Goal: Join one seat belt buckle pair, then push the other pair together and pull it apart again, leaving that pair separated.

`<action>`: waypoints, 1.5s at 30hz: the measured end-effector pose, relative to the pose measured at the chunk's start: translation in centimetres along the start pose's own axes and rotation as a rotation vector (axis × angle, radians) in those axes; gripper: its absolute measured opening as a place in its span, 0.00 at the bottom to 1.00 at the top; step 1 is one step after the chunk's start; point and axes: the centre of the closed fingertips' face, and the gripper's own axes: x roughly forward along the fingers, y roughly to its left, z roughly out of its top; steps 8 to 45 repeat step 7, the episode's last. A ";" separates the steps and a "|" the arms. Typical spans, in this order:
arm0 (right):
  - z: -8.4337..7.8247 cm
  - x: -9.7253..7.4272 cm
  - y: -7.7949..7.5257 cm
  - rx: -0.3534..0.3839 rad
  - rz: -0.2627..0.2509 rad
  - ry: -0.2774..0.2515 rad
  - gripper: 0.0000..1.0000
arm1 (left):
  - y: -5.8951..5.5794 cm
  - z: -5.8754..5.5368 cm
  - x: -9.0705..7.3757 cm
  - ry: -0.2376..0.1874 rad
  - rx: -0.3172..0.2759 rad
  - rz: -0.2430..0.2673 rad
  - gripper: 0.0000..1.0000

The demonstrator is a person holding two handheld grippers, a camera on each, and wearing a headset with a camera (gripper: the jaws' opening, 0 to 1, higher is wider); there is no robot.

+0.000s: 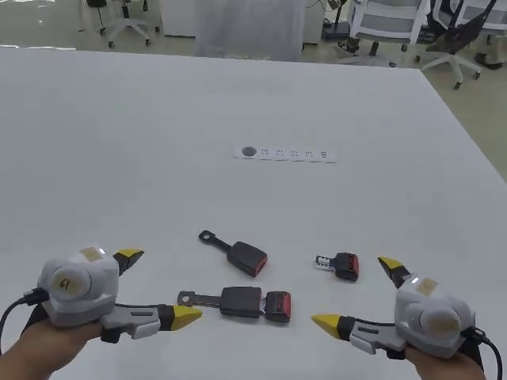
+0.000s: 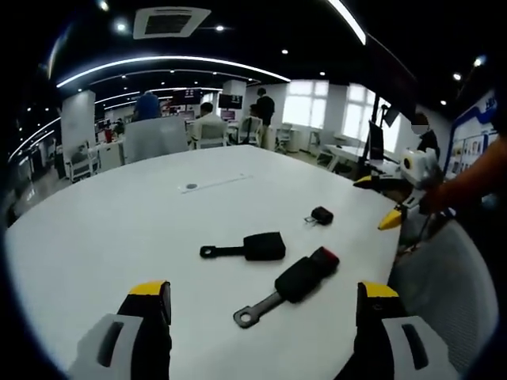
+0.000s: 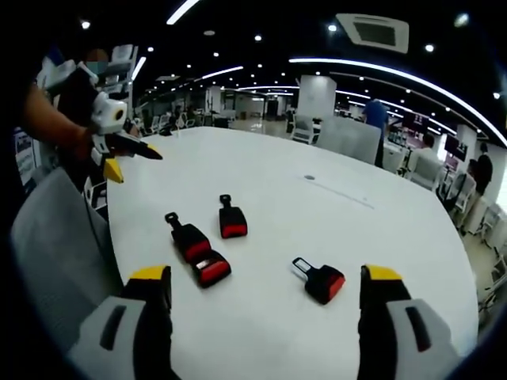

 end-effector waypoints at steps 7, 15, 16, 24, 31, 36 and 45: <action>-0.3 -0.9 -0.5 0.014 -0.023 -0.006 1.00 | -0.2 0.1 -0.5 -0.014 -0.016 0.022 1.00; -0.3 -0.9 -0.5 0.014 -0.023 -0.006 1.00 | -0.2 0.1 -0.5 -0.014 -0.016 0.022 1.00; -0.3 -0.9 -0.5 0.014 -0.023 -0.006 1.00 | -0.2 0.1 -0.5 -0.014 -0.016 0.022 1.00; -0.3 -0.9 -0.5 0.014 -0.023 -0.006 1.00 | -0.2 0.1 -0.5 -0.014 -0.016 0.022 1.00; -0.3 -0.9 -0.5 0.014 -0.023 -0.006 1.00 | -0.2 0.1 -0.5 -0.014 -0.016 0.022 1.00; -0.3 -0.9 -0.5 0.014 -0.023 -0.006 1.00 | -0.2 0.1 -0.5 -0.014 -0.016 0.022 1.00; -0.3 -0.9 -0.5 0.014 -0.023 -0.006 1.00 | -0.2 0.1 -0.5 -0.014 -0.016 0.022 1.00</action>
